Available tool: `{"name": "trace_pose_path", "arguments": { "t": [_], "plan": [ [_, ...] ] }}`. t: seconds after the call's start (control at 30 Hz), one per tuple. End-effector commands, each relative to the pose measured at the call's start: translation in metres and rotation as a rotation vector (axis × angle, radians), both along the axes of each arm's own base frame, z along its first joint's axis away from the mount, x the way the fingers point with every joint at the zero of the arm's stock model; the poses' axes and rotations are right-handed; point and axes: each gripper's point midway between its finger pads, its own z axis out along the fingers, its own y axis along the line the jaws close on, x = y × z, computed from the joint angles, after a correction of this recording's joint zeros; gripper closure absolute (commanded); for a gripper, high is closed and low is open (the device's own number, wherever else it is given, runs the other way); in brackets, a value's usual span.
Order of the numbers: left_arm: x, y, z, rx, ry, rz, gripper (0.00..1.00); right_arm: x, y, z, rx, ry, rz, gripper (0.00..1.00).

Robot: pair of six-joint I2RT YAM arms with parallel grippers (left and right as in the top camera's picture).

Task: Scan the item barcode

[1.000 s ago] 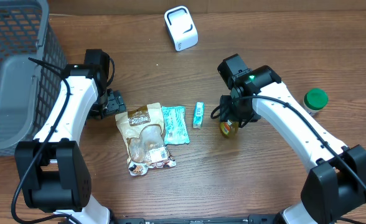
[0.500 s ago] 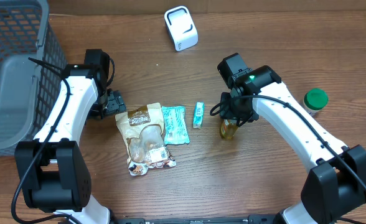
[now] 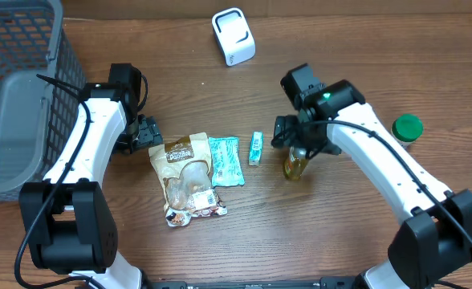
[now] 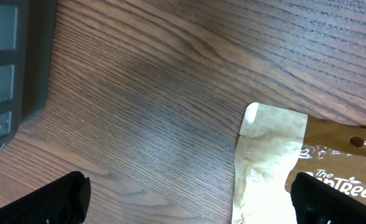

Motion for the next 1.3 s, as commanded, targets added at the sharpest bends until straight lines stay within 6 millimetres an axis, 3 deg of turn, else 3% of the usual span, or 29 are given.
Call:
{"name": "trace_pose_path", "arguments": {
  "t": [0.0,0.13,0.5,1.13,1.27],
  "plan": [
    [0.0,0.005,-0.003,0.02,0.008,0.011,0.01,0.022,0.007,0.045,0.037,-0.12,0.036,0.03],
    [0.0,0.005,-0.003,0.021,0.008,0.011,0.0,0.027,0.009,0.059,0.05,-0.15,0.035,0.0],
    [0.0,0.005,-0.003,0.02,0.008,0.011,0.01,0.02,0.006,0.047,0.032,-0.108,0.035,0.0],
    [0.0,0.005,-0.003,0.02,0.008,0.011,0.0,-0.013,-0.008,-0.031,-0.025,0.032,0.037,0.01],
    [0.0,0.005,-0.003,0.02,0.007,0.011,0.0,-0.017,-0.01,-0.036,-0.032,0.046,0.037,0.09]
  ]
}}
